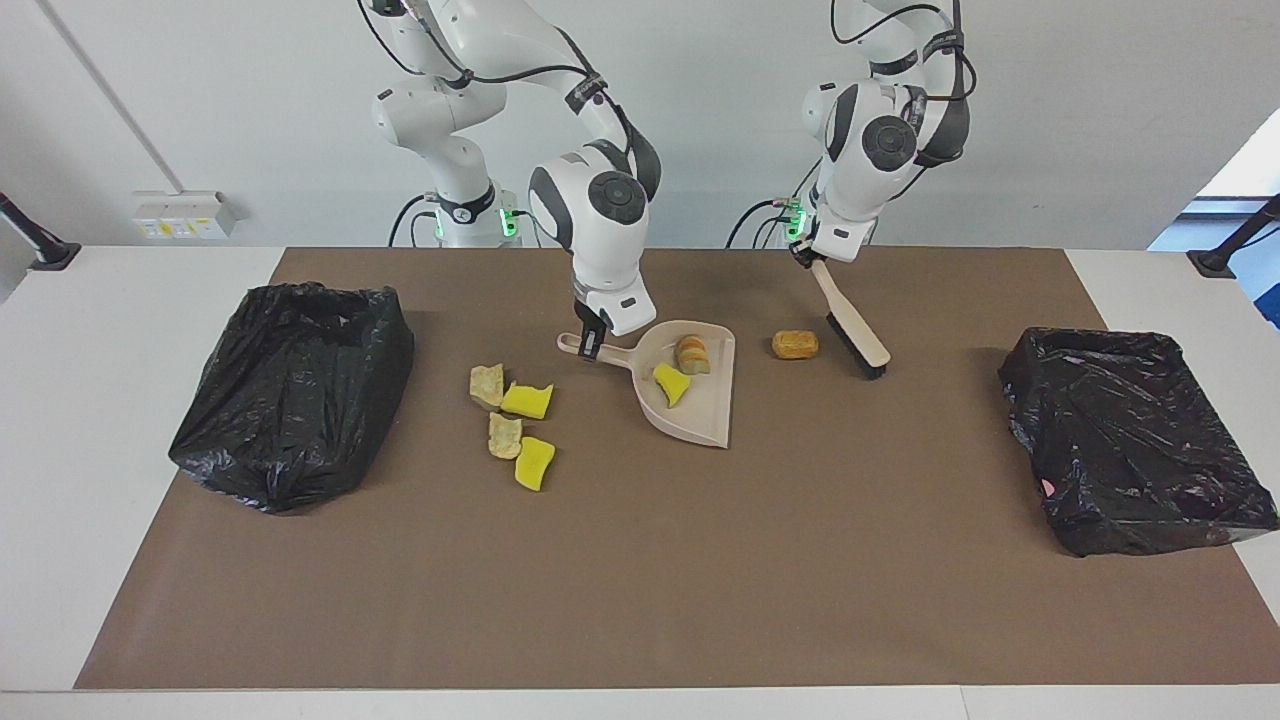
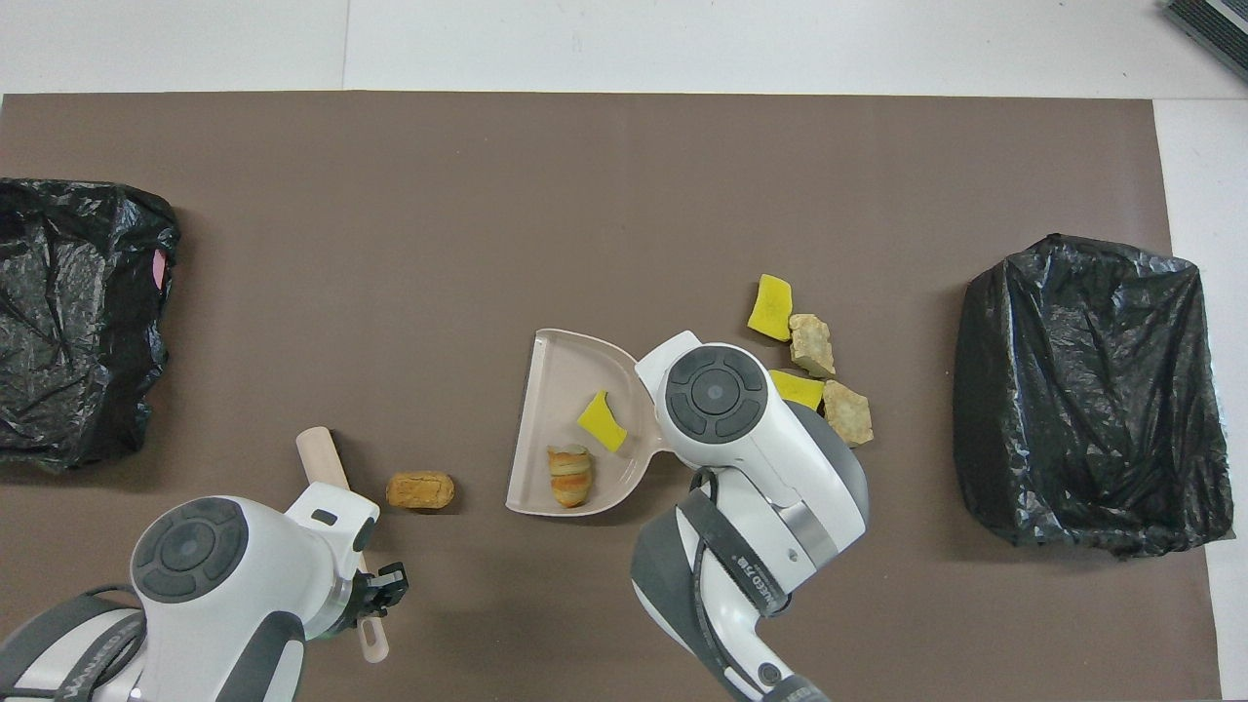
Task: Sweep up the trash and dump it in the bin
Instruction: 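Sweep the orange cake into the dustpan with the left gripper's brush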
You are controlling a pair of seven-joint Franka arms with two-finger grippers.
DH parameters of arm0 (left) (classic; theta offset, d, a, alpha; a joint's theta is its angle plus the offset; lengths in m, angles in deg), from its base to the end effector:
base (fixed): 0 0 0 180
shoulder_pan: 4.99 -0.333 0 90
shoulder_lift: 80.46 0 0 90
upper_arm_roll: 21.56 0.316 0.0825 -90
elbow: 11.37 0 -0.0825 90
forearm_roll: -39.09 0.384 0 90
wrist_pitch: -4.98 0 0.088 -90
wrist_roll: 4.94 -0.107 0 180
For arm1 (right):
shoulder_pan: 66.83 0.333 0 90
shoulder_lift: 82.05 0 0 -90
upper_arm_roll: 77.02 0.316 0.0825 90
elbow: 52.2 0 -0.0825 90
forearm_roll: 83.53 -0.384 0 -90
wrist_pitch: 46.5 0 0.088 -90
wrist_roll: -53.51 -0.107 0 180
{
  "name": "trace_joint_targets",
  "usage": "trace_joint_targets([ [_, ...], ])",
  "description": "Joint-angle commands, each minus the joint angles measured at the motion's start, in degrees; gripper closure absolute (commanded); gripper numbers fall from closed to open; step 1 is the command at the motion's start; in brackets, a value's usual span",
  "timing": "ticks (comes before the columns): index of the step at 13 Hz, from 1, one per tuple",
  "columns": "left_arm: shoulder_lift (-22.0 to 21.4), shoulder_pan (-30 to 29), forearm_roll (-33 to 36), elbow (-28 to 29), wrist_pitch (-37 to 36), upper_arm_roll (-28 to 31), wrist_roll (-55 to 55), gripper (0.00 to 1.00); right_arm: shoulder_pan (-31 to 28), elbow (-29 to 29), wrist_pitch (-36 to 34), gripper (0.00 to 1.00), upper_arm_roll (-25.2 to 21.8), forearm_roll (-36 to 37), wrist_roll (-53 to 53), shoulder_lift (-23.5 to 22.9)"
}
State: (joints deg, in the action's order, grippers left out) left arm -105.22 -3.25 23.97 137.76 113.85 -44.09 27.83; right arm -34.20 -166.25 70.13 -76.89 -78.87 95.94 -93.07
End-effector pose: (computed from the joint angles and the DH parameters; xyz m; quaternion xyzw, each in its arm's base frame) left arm 0.3281 -0.1619 0.3670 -0.9758 -0.1614 0.1439 0.0329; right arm 0.4856 0.3070 0.3557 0.7768 0.6244 -0.0762 0.0284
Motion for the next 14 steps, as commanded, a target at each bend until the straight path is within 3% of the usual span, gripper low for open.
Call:
trace_joint_targets([
  [1,4.80,2.47,-0.52,-0.15,6.33,0.30,0.37,1.00,-0.81,-0.56,1.76,1.00,0.14,1.32,1.78,-0.40],
  [4,8.32,3.17,-4.64,-1.90,9.25,0.30,-5.33,1.00,-0.81,-0.56,1.76,1.00,0.14,1.32,1.78,-0.40],
  [9,8.94,5.55,-6.33,-2.43,11.28,0.21,-16.68,1.00,-0.81,-0.56,1.76,1.00,0.22,1.32,1.69,-0.40],
  [14,10.96,6.34,-11.77,-5.16,11.36,0.12,-17.22,1.00,-0.81,-0.56,1.76,1.00,0.14,1.23,1.60,-0.40],
])
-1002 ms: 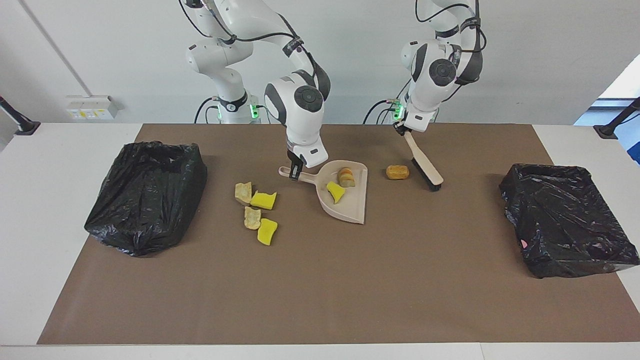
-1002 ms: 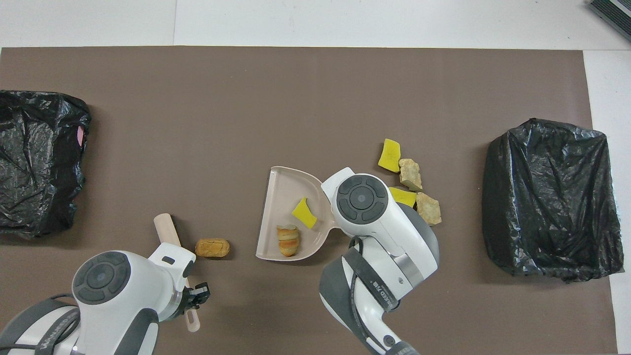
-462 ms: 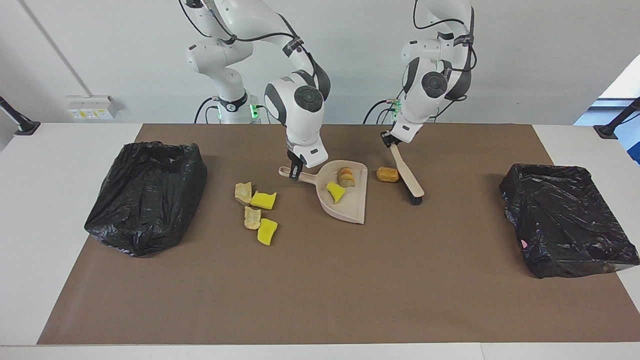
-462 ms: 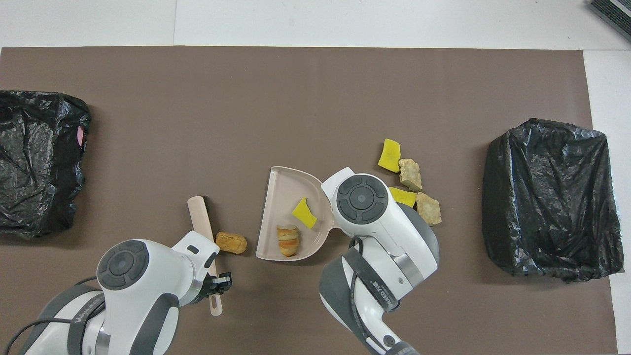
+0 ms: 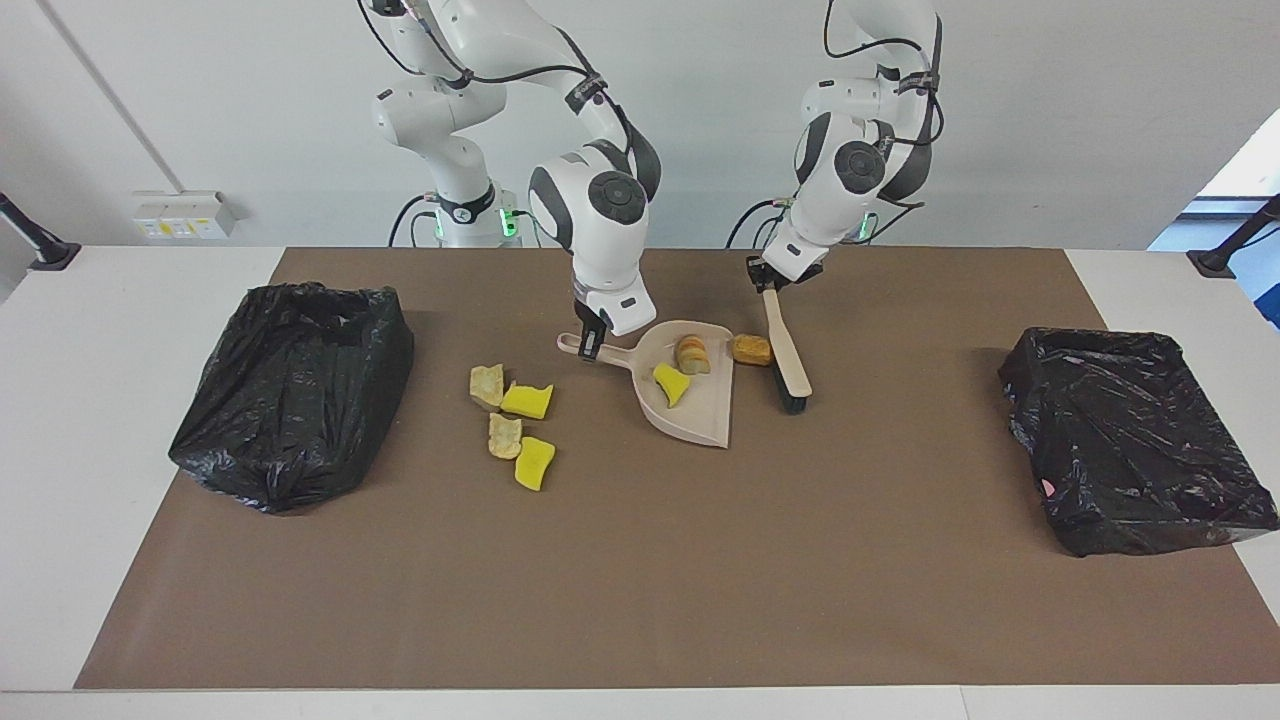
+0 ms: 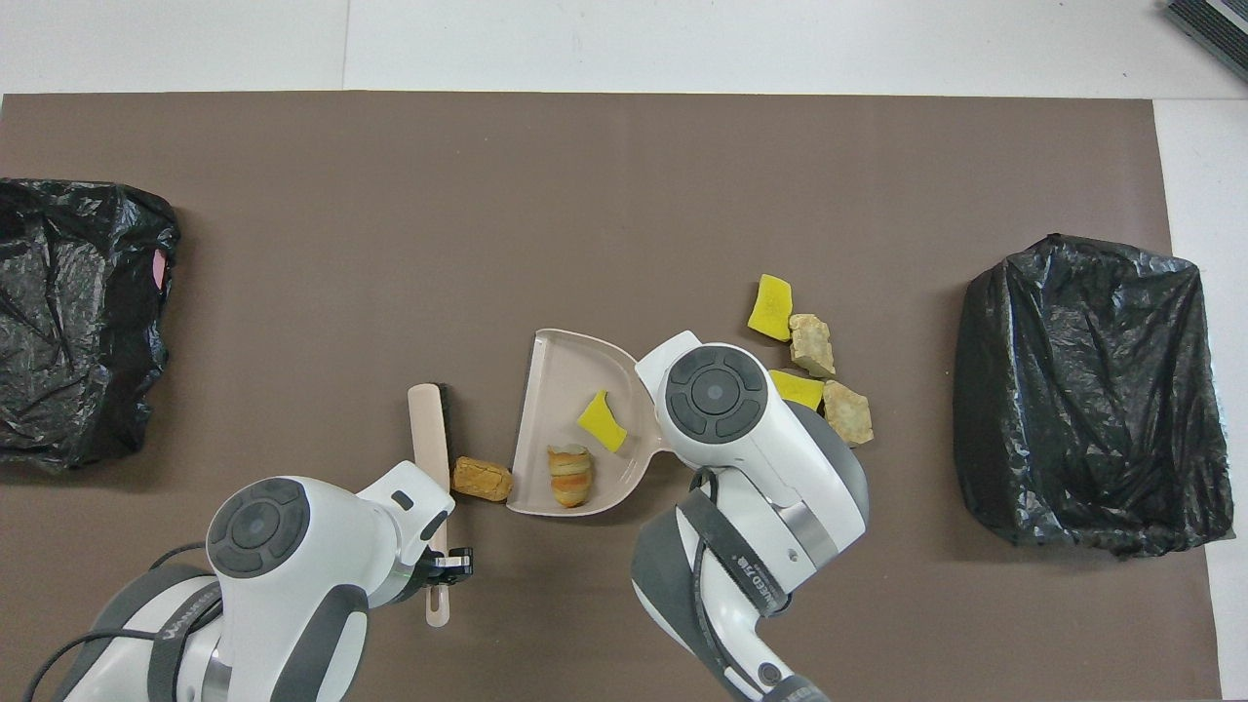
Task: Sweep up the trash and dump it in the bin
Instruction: 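Sweep the orange cake into the dustpan with the left gripper's brush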
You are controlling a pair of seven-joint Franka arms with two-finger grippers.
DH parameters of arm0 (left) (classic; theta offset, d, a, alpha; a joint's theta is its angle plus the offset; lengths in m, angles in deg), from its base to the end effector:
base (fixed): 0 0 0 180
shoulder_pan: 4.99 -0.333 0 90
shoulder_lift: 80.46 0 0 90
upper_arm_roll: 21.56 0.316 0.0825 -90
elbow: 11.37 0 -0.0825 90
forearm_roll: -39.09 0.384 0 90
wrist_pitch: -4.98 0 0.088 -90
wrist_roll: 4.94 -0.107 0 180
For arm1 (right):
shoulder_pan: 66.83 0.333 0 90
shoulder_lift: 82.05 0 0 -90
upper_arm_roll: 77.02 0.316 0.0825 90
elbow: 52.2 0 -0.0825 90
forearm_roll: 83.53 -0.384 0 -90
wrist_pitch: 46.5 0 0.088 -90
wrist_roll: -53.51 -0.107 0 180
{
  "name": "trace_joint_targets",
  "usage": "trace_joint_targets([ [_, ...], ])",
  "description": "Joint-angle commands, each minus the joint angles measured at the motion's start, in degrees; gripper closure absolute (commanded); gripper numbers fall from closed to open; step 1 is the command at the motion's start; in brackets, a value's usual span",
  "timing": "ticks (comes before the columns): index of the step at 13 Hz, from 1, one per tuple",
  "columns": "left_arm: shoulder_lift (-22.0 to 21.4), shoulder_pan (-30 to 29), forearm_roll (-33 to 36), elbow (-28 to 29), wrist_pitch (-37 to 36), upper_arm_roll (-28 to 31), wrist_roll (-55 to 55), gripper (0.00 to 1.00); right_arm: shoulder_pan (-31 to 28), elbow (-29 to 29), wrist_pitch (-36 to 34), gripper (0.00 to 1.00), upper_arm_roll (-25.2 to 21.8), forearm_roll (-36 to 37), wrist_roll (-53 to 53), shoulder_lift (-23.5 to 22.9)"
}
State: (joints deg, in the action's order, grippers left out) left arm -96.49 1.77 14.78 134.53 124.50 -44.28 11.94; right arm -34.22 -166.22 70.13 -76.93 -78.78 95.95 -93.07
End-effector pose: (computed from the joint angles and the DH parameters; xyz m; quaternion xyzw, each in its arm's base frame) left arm 0.3493 -0.2164 0.3482 0.9883 0.0252 -0.1308 0.0749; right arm 0.4861 0.3065 0.3559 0.7769 0.6244 -0.0760 0.0291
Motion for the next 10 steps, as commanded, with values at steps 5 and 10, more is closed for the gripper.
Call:
trace_joint_targets([
  [5,6.88,2.21,-7.77,-7.98,1.50,0.48,-1.33,1.00,-0.88,-0.59,1.75,1.00,0.26,1.14,1.59,-0.49],
  [10,7.42,1.85,-9.62,-10.10,0.89,0.92,-3.52,1.00,-0.79,-0.59,1.75,1.00,0.18,1.06,1.15,-0.41],
])
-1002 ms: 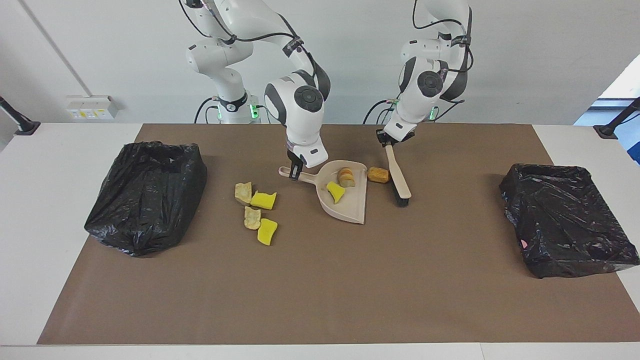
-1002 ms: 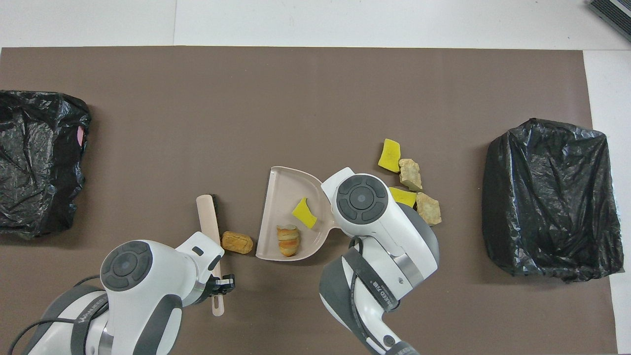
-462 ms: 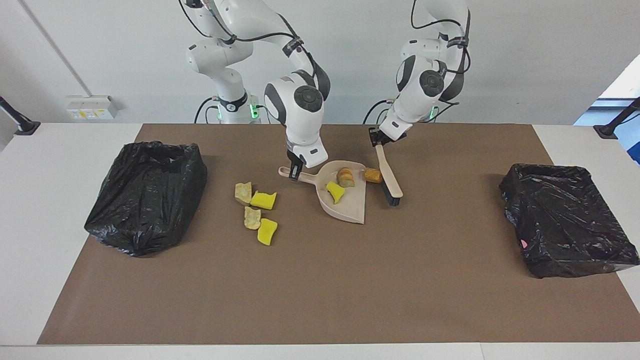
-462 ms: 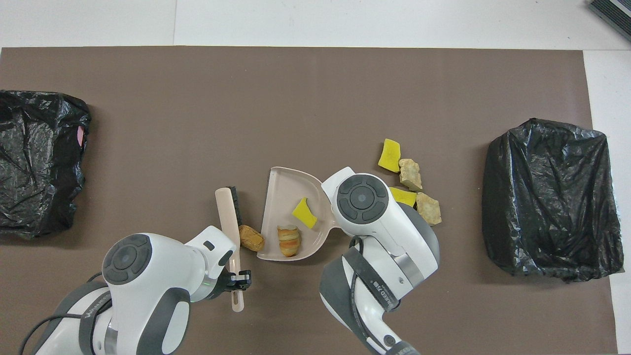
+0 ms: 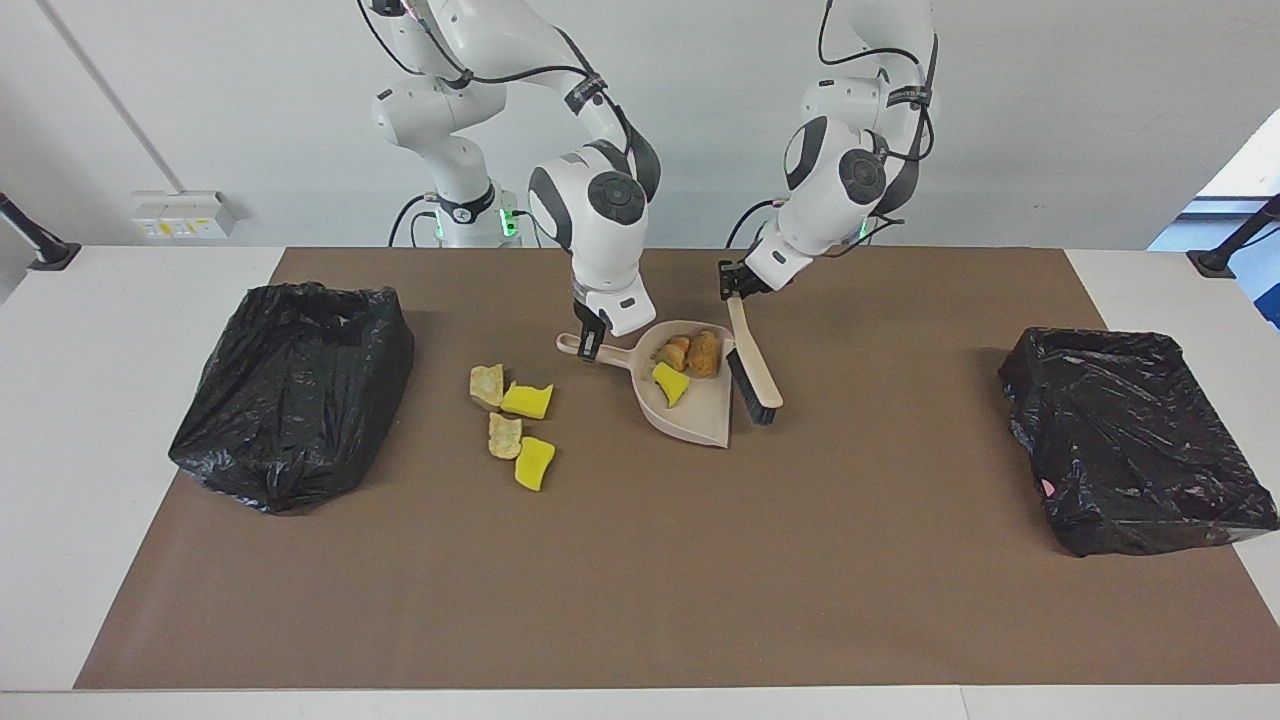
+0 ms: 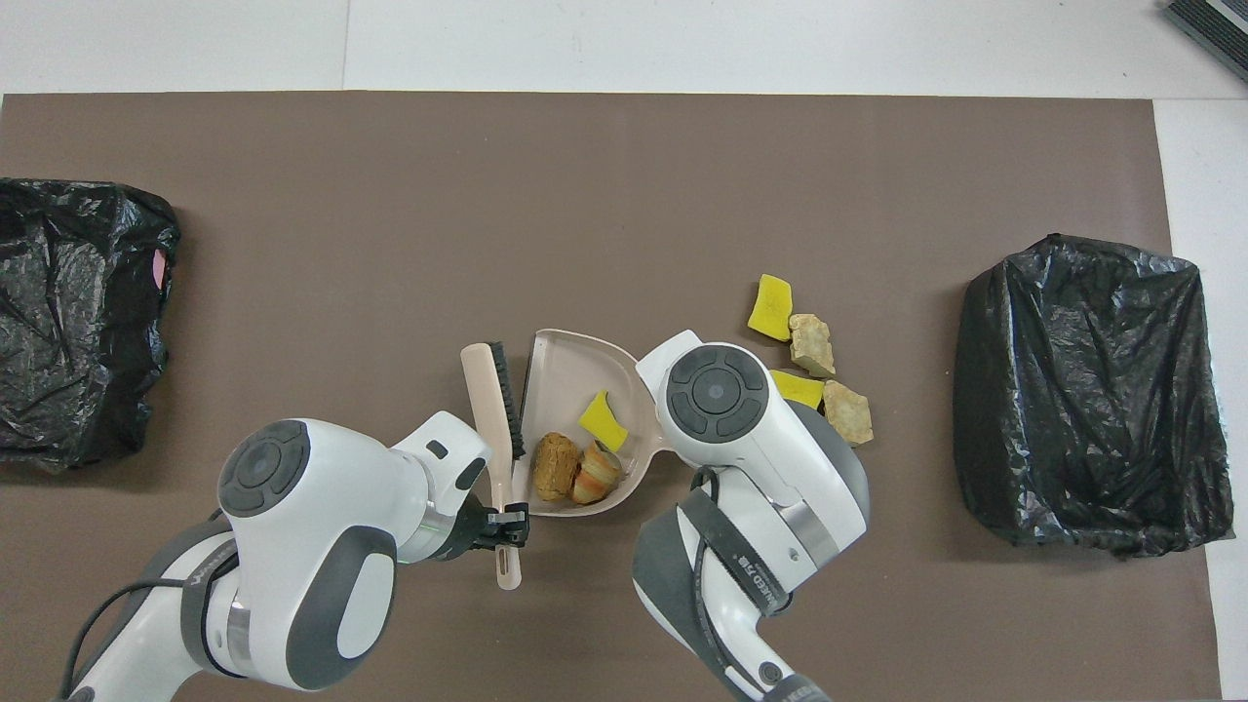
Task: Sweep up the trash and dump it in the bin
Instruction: 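Sweep the orange cake into the dustpan with the left gripper's brush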
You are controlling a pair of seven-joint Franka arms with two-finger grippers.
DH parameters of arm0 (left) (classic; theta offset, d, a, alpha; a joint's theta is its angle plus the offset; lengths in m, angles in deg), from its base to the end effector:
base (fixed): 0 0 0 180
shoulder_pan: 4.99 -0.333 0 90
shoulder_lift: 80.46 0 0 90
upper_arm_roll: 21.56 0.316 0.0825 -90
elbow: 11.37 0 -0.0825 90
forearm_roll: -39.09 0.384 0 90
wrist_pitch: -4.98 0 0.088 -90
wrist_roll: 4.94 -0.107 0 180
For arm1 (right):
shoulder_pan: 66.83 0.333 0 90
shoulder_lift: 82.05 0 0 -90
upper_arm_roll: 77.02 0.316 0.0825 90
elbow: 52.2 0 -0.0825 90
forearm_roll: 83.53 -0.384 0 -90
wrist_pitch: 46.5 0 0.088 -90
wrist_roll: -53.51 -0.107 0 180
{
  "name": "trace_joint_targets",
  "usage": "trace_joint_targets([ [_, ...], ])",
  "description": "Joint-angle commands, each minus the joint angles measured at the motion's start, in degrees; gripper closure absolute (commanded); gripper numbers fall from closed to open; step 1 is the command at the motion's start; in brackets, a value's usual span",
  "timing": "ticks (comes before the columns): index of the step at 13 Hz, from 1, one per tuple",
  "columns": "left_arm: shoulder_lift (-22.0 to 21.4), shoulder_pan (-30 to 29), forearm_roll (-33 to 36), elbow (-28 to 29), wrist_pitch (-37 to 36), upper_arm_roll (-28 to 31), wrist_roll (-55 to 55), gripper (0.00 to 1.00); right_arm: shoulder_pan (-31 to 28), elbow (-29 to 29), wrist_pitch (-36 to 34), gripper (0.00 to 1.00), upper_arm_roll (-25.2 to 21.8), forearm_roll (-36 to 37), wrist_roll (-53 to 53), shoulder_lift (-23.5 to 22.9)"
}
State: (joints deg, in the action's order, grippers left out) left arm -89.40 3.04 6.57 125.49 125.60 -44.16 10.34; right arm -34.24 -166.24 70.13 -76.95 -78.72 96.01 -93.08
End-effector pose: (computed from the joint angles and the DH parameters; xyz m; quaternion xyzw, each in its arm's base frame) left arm 0.3870 -0.2588 0.3685 0.9769 0.0329 -0.1354 0.1619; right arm 0.4863 0.3061 0.3557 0.7765 0.6247 -0.0763 0.0295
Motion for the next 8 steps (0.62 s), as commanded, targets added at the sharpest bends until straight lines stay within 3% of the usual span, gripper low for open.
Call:
trace_joint_targets([
  [1,0.24,0.15,-1.41,-1.77,-1.08,0.89,-2.01,1.00,-0.78,-0.57,1.67,1.00,0.28,1.00,1.00,-0.39],
  [5,-0.99,-1.09,-0.18,-2.47,-4.42,1.42,-1.23,1.00,-0.86,-0.31,1.23,1.00,0.20,0.56,0.65,-0.48],
  [8,-4.50,-1.18,5.78,-2.48,-7.92,1.42,-0.09,1.00,-3.32,0.92,-1.40,1.00,0.28,0.03,1.52,1.44],
])
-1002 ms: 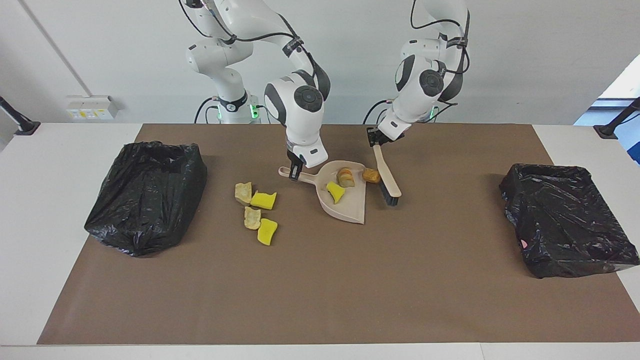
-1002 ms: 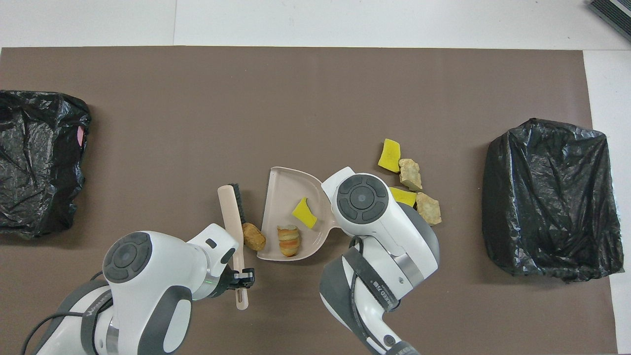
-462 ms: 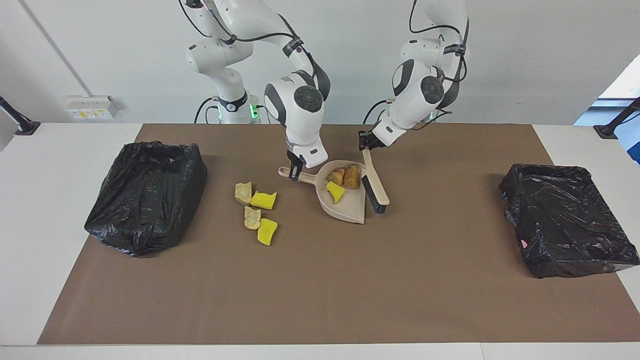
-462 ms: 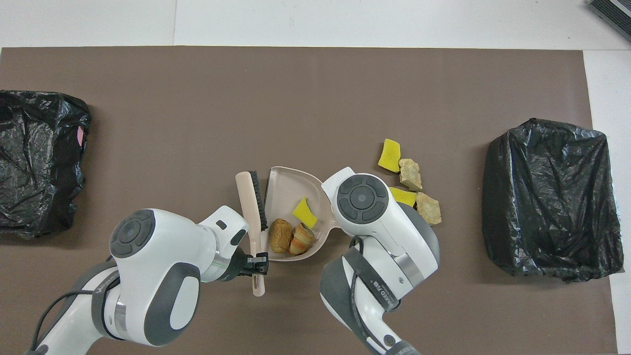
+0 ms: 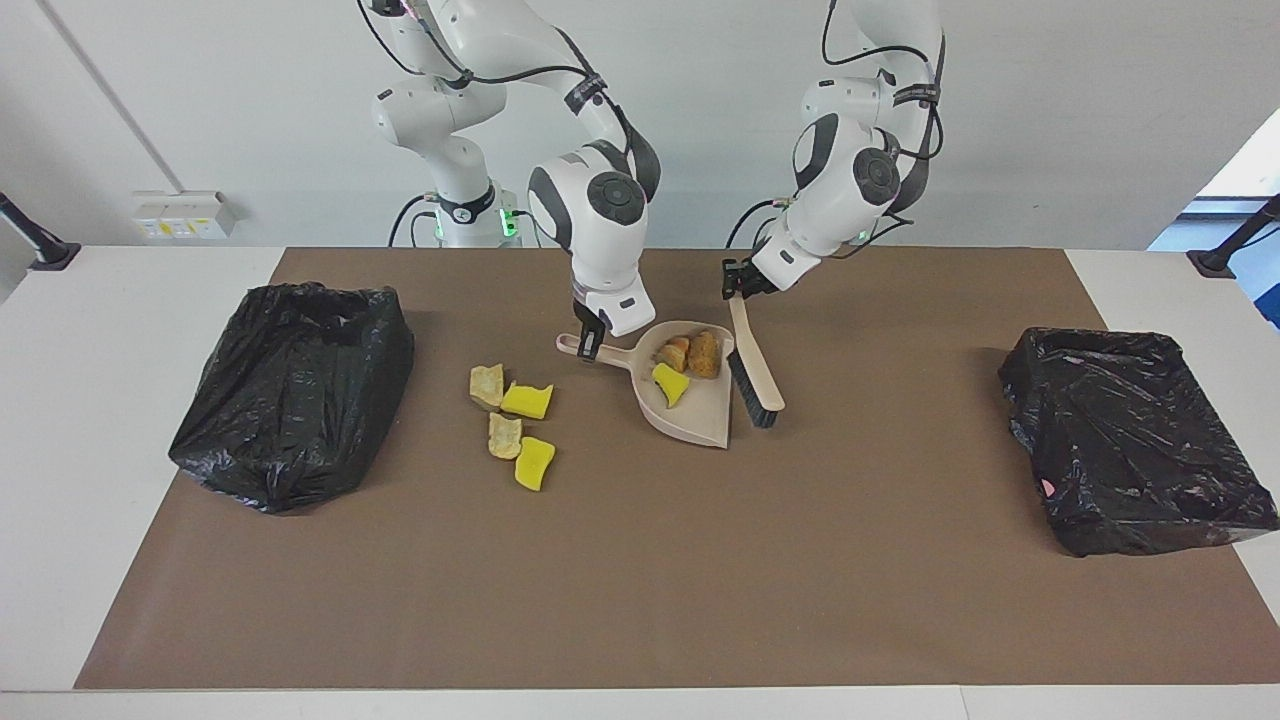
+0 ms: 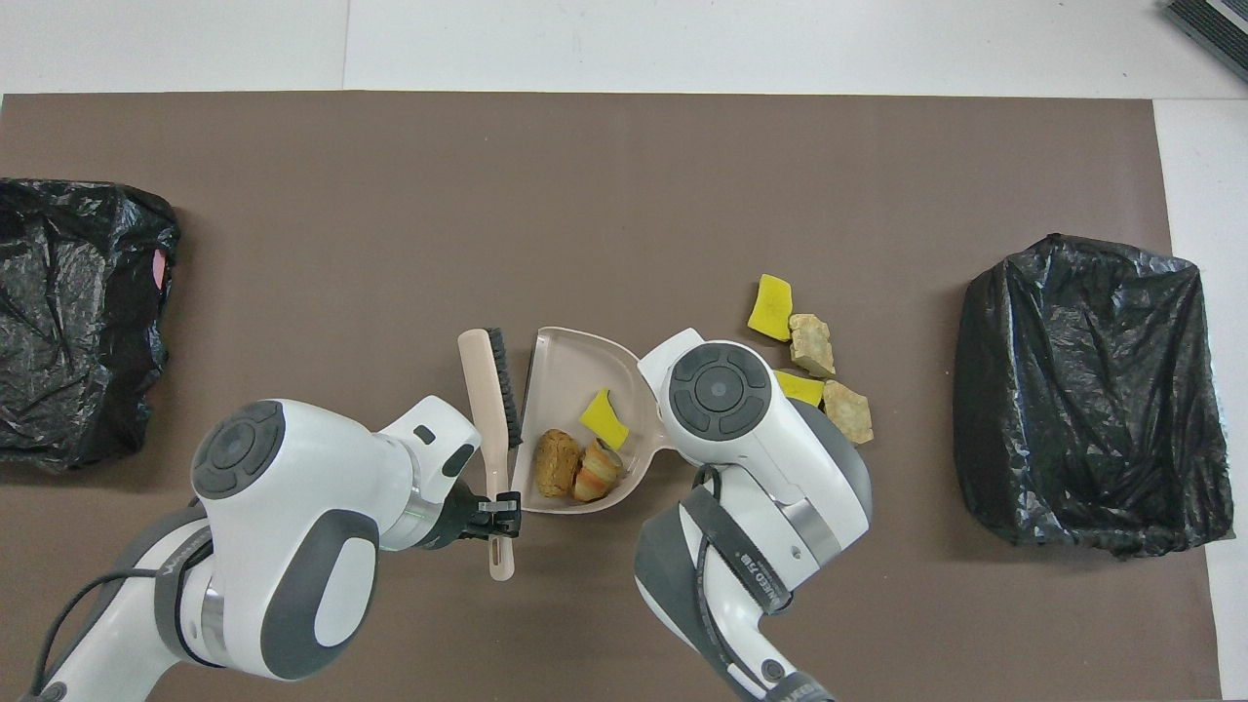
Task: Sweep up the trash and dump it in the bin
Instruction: 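Carry the dustpan to the nearer black bag and tip it with the right gripper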
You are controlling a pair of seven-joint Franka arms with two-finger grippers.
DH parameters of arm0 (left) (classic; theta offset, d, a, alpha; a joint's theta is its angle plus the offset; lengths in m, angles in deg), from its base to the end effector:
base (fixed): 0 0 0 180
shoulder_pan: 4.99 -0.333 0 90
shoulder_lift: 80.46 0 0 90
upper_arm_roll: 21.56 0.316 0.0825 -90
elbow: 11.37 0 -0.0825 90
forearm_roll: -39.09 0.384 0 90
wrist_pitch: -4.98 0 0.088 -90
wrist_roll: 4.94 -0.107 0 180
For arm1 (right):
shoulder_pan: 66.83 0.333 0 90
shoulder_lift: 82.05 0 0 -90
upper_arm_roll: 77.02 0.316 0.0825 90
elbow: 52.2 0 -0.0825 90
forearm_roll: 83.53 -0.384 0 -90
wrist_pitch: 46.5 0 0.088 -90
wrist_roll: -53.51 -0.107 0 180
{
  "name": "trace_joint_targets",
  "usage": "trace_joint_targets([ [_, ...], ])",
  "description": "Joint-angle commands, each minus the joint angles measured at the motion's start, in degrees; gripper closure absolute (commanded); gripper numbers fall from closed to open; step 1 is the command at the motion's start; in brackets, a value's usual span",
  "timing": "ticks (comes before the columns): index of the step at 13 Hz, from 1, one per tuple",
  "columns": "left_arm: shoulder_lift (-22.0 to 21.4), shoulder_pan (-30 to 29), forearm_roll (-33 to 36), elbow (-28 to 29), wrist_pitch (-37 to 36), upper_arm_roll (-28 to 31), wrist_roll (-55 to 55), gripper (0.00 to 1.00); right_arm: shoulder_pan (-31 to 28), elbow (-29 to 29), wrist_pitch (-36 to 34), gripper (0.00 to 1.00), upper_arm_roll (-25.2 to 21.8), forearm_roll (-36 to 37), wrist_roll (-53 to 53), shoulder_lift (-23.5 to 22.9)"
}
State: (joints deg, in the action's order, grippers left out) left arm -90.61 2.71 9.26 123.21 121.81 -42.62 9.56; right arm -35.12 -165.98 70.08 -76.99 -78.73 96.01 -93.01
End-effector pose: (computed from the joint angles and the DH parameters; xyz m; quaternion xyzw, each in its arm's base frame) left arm 0.3955 -0.2501 0.3906 0.9795 0.0157 -0.1305 0.1529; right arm 0.4921 0.2988 0.3583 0.7818 0.6185 -0.0741 0.0291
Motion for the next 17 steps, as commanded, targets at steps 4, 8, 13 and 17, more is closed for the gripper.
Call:
trace_joint_targets([
  [4,-6.19,-0.67,6.63,0.33,-8.89,-4.48,7.45,1.00,-7.27,3.12,-6.69,1.00,0.23,-0.23,3.90,4.89],
  [8,-9.01,-0.49,6.54,1.65,-11.97,-13.01,14.22,1.00,-12.89,9.79,-15.83,1.00,-0.12,-0.40,5.92,5.68],
  [13,-13.13,0.38,5.57,6.12,-11.53,-20.76,18.55,1.00,-23.43,11.21,-19.02,1.00,-0.47,-0.32,8.02,9.46],
  [17,-17.70,4.07,-0.22,10.70,-11.62,-21.64,18.64,1.00,-34.67,12.26,-19.02,1.00,-1.17,0.65,20.38,10.17],
])
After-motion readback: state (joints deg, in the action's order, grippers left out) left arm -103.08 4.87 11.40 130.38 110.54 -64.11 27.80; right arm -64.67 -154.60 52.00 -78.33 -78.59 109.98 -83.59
